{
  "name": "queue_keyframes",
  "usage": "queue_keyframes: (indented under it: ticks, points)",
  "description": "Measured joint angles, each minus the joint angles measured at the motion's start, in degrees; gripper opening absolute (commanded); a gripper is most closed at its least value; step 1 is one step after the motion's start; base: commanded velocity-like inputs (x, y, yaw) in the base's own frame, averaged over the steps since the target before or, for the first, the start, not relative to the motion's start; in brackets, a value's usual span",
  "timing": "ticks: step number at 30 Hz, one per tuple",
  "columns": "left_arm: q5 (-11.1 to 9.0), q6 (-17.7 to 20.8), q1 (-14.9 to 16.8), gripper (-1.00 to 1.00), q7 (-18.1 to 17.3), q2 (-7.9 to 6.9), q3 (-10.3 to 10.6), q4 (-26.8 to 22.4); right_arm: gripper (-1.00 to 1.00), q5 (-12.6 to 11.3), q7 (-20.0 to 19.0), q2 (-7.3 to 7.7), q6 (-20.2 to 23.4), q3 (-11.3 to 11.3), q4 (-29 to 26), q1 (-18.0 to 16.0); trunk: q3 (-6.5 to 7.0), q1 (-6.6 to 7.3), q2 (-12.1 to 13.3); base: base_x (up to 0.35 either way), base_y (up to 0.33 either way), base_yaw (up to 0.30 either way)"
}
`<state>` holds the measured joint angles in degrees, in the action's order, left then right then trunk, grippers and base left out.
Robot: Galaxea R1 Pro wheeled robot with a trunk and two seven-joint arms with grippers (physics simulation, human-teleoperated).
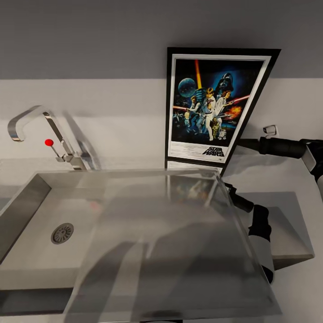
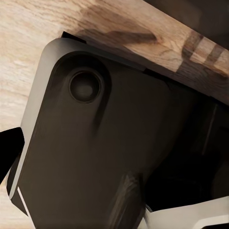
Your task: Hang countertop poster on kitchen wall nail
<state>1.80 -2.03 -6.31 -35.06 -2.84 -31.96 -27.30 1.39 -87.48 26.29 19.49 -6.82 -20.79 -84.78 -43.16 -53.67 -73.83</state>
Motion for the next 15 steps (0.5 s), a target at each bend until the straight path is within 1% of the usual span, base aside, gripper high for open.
queue_keyframes:
  ticks: [15]
  points:
    - [0.0, 0.0, 0.0, 1.0, 0.0, -0.01, 0.0, 0.0, 1.0, 0.0, 0.2, -0.03, 0.0, 0.0, -0.3, 0.0, 0.0, 0.0, 0.0, 0.0, 0.0, 0.0]
